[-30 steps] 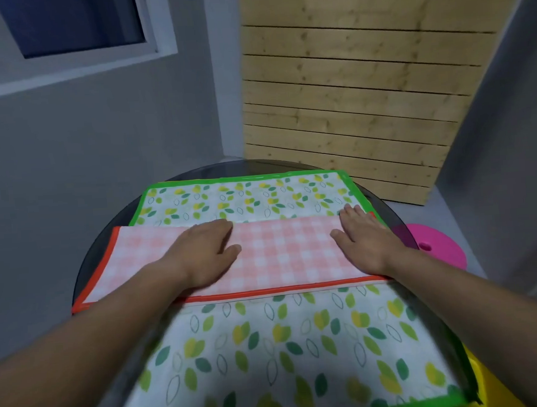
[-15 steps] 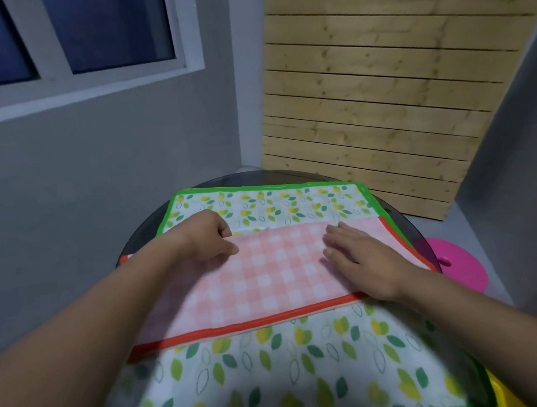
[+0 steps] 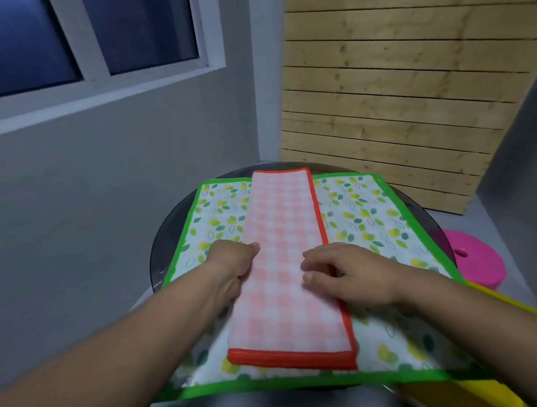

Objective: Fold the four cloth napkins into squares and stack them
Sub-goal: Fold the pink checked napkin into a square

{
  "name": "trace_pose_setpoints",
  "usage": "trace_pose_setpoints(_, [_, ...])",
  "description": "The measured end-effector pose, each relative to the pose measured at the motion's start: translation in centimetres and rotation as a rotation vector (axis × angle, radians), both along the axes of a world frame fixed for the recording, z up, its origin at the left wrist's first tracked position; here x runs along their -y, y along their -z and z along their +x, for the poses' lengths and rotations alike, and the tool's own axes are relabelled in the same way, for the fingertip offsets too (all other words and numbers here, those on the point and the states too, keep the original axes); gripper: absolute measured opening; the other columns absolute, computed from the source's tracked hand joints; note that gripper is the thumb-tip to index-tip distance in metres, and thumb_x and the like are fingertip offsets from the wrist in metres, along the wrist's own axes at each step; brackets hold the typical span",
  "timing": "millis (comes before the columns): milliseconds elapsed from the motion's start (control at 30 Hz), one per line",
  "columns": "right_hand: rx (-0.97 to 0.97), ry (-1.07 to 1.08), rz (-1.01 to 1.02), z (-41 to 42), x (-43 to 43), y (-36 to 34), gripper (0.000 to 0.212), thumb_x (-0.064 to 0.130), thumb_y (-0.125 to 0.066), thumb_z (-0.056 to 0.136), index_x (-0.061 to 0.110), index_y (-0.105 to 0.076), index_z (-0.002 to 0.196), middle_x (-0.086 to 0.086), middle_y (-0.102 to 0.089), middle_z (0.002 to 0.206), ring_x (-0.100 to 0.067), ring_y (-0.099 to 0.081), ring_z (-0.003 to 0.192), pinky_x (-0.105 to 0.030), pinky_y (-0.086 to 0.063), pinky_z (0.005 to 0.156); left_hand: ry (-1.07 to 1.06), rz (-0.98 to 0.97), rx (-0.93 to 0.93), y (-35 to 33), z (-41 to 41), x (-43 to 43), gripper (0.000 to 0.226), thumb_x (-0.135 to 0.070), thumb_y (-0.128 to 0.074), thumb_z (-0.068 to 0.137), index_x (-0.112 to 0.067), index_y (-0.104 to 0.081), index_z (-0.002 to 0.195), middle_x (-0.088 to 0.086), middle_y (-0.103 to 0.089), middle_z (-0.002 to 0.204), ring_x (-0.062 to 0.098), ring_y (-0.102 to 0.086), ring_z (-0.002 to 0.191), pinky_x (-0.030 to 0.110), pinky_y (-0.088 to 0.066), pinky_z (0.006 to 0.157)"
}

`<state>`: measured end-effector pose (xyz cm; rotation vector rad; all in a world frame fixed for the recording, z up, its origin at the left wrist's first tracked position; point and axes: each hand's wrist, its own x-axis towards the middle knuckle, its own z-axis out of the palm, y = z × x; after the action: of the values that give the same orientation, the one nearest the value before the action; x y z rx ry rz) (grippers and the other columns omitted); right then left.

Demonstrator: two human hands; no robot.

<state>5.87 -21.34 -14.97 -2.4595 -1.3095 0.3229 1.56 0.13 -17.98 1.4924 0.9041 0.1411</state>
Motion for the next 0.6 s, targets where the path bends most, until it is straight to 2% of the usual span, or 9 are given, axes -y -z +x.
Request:
trace_pose_setpoints(67, [-0.012,-0.001,-0.014,-0.1,0.6,0.1,0.032,0.047,-0.049,0.097,0.021,-0.066,0.105,0.008,-0.064,0.111,-0.006,-0.052,0.116,-0.024,-0.039,0.098,-0.011,-0.003,0.056,0.3,-0.9,1.4,0.051,-0.015,-0.070,0.091,0.014,-0.050,0.128,0.011,-0.063,0.095,0.027,-0.062,0.081,0.035,-0.050,0.079])
trace_pose_setpoints(133, [-0.023,0.032,-0.026,-0.1,1.4,0.1,0.039,0.051,-0.051,0.095,0.025,-0.064,0.121,0.008,-0.057,0.135,-0.003,-0.042,0.132,-0.020,-0.032,0.107,0.025,0.090,0.115,0.3,-2.0,2.4,0.042,-0.013,-0.071,0.090,0.011,-0.054,0.120,0.005,-0.062,0.082,0.021,-0.059,0.071,0.031,-0.051,0.072])
trace_pose_setpoints(200, [-0.061,0.061,-0.041,0.1,2.1,0.5,0.044,0.056,-0.051,0.093,0.026,-0.063,0.123,0.007,-0.053,0.142,-0.006,-0.043,0.134,-0.026,-0.033,0.110,0.142,0.302,0.109,-0.2,-2.9,2.9,0.050,-0.018,-0.072,0.087,-0.004,-0.046,0.128,0.006,-0.065,0.104,0.022,-0.065,0.089,0.033,-0.055,0.080])
trace_pose_setpoints(267, [-0.077,0.074,-0.069,0.0,2.7,1.1,0.045,0.054,-0.052,0.093,0.027,-0.061,0.127,0.006,-0.048,0.148,-0.007,-0.041,0.137,-0.029,-0.032,0.113,0.338,0.618,0.034,-0.4,-3.6,2.5,0.066,-0.026,-0.072,0.085,-0.019,-0.033,0.138,0.004,-0.052,0.129,0.023,-0.055,0.115,0.038,-0.048,0.098])
trace_pose_setpoints(333, [-0.066,0.080,-0.071,-0.2,3.0,1.6,0.052,0.056,-0.053,0.092,0.028,-0.056,0.135,0.008,-0.039,0.155,-0.006,-0.032,0.142,-0.030,-0.027,0.118,0.478,0.978,-0.063,-0.7,-4.3,2.1,0.064,-0.033,-0.072,0.082,-0.026,-0.041,0.137,0.004,-0.037,0.137,0.024,-0.037,0.129,0.037,-0.036,0.107])
trace_pose_setpoints(367, [-0.054,0.077,-0.068,-0.4,3.2,1.8,0.055,0.058,-0.054,0.091,0.029,-0.053,0.137,0.009,-0.036,0.157,-0.005,-0.028,0.144,-0.031,-0.025,0.119,0.532,1.093,-0.068,-0.9,-4.7,1.9,0.054,-0.035,-0.071,0.081,-0.028,-0.050,0.131,0.003,-0.037,0.136,0.025,-0.035,0.129,0.037,-0.033,0.106])
trace_pose_setpoints(433, [-0.004,0.058,-0.083,-0.7,3.3,2.1,0.061,0.063,-0.055,0.087,0.031,-0.051,0.138,0.009,-0.033,0.158,-0.007,-0.022,0.147,-0.034,-0.022,0.120,0.680,1.144,0.048,-1.5,-5.4,1.7,0.030,-0.033,-0.070,0.082,-0.031,-0.064,0.111,-0.002,-0.051,0.121,0.021,-0.043,0.120,0.036,-0.038,0.103])
trace_pose_setpoints(500, [0.063,0.017,-0.080,-1.2,3.3,2.1,0.060,0.069,-0.060,0.079,0.035,-0.056,0.130,0.009,-0.038,0.154,-0.011,-0.023,0.146,-0.037,-0.023,0.119,0.863,1.065,0.242,-1.8,-6.2,2.0,0.013,-0.033,-0.071,0.082,-0.027,-0.070,0.095,-0.008,-0.061,0.100,0.014,-0.054,0.102,0.036,-0.046,0.093])
trace_pose_setpoints(600, [0.057,-0.046,0.031,-2.5,3.2,1.3,0.046,0.069,-0.069,0.068,0.036,-0.066,0.100,0.016,-0.052,0.132,-0.005,-0.035,0.131,-0.031,-0.027,0.111,1.083,1.000,0.368,-1.7,-7.6,3.1,0.029,-0.055,-0.070,0.076,-0.028,-0.071,0.088,-0.011,-0.062,0.090,0.008,-0.056,0.090,0.029,-0.047,0.086])
